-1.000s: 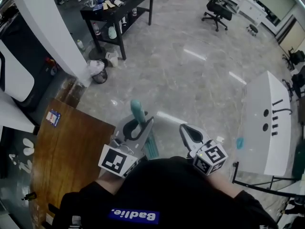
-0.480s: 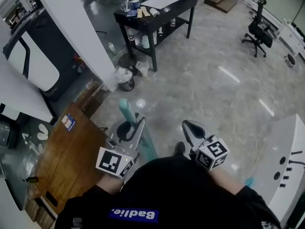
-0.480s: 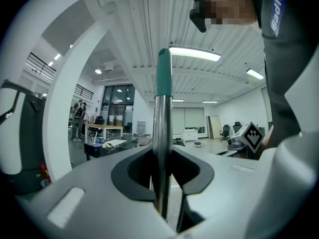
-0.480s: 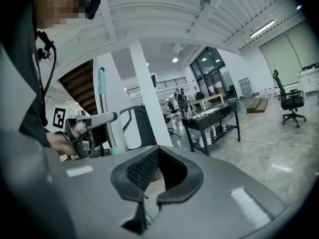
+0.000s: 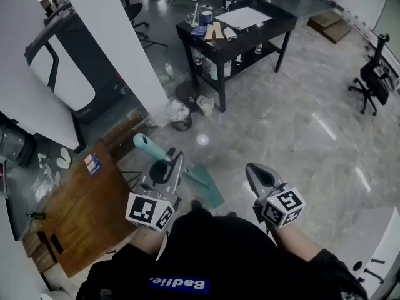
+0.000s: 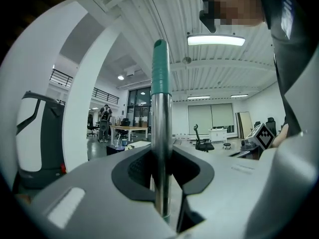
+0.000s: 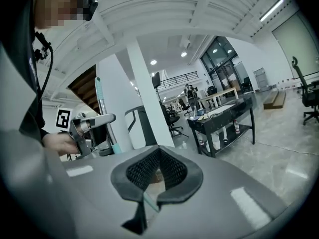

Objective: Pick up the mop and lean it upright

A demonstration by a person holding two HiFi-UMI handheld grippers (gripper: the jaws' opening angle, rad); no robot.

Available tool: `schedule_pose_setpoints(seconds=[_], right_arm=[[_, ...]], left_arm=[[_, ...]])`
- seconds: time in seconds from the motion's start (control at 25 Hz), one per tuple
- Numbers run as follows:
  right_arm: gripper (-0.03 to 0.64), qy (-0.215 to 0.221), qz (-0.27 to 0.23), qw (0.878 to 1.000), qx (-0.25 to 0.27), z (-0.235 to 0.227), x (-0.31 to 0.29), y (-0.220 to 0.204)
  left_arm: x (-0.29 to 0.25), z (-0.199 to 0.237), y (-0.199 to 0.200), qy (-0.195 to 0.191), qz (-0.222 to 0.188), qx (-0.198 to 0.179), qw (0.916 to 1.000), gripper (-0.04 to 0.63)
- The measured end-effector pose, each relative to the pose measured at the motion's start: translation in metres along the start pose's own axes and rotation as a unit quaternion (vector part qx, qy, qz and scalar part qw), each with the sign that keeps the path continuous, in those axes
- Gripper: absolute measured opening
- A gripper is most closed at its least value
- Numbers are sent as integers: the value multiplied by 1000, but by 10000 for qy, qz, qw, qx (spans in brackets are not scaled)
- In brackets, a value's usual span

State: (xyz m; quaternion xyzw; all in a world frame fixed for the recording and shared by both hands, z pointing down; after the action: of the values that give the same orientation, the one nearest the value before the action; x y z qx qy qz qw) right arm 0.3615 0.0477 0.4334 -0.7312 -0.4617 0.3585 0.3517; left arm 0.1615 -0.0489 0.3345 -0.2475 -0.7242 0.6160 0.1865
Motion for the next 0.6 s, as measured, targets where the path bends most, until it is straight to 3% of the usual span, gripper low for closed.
schedule_pose_setpoints(seconds=[0.24,0.6], right_arm=[[2,-18,235,9995,232,-39,-58,29],[2,-174,467,9984,282,-61,-196,100]], left_arm=[[-61,34,-25,62,-122,230,9996,97],[-138,130,-84,-106,36,603,9981,95]])
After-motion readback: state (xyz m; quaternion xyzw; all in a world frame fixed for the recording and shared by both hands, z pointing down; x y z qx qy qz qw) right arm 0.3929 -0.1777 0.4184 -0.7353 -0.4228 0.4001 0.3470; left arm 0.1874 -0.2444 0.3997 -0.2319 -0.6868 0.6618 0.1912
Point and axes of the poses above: the fingertips, and each gripper's own axes: x backward along the fingers, z to its left, y out of its top, the point moved 3 cm from there along x, backward along the fingers, and after that the axes turned 10 degrees about -x, right-handed, at the moved point
